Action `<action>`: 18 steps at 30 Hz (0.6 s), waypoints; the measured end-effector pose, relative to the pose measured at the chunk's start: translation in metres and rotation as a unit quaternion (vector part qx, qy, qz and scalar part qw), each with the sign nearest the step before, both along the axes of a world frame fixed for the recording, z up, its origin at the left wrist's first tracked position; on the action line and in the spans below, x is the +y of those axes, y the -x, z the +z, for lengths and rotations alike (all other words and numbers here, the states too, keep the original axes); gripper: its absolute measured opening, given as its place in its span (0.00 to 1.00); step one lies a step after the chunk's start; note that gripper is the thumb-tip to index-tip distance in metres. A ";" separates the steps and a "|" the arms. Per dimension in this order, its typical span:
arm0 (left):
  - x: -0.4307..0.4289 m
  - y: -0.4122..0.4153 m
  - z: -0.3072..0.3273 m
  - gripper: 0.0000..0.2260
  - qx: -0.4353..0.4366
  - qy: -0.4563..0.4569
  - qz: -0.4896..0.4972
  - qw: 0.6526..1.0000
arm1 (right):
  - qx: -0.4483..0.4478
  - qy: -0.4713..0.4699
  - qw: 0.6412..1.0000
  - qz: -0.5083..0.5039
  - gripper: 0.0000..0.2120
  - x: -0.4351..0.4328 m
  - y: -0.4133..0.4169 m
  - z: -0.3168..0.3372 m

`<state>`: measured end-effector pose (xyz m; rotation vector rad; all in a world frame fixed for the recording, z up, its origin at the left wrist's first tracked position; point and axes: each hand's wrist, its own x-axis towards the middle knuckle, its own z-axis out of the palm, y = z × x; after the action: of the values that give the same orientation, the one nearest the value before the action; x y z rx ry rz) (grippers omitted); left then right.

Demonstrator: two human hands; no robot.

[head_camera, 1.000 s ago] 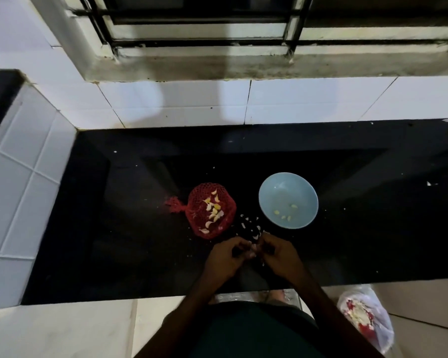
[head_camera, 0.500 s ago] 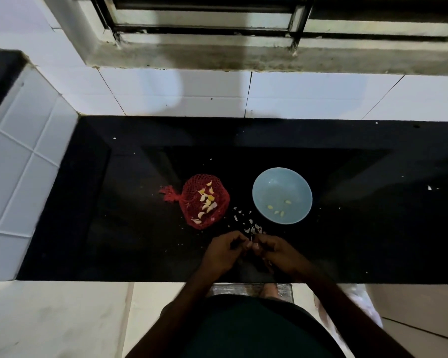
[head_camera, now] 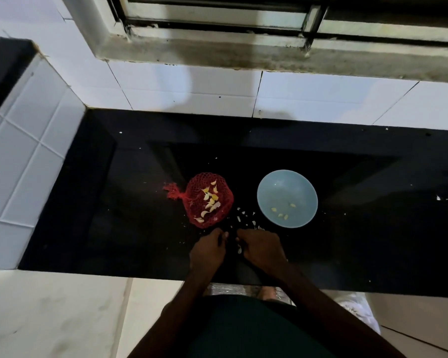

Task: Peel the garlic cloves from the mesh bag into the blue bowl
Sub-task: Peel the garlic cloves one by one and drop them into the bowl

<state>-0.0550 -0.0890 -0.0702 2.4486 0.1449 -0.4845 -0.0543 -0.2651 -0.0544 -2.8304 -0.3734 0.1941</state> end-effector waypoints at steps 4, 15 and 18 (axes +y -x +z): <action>0.002 -0.001 -0.004 0.13 0.001 -0.010 -0.010 1.000 | -0.006 0.057 0.998 0.038 0.08 0.003 -0.004 -0.002; 0.006 -0.006 -0.008 0.12 0.013 -0.010 -0.034 0.999 | 0.046 0.178 0.980 0.081 0.09 0.028 -0.015 0.014; 0.006 -0.007 -0.008 0.13 0.023 -0.011 -0.034 0.999 | 0.064 0.232 0.968 0.076 0.06 0.035 -0.014 0.013</action>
<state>-0.0479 -0.0827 -0.0780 2.4719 0.0869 -0.5727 -0.0405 -0.2297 -0.0409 -3.2188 -0.5842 0.5610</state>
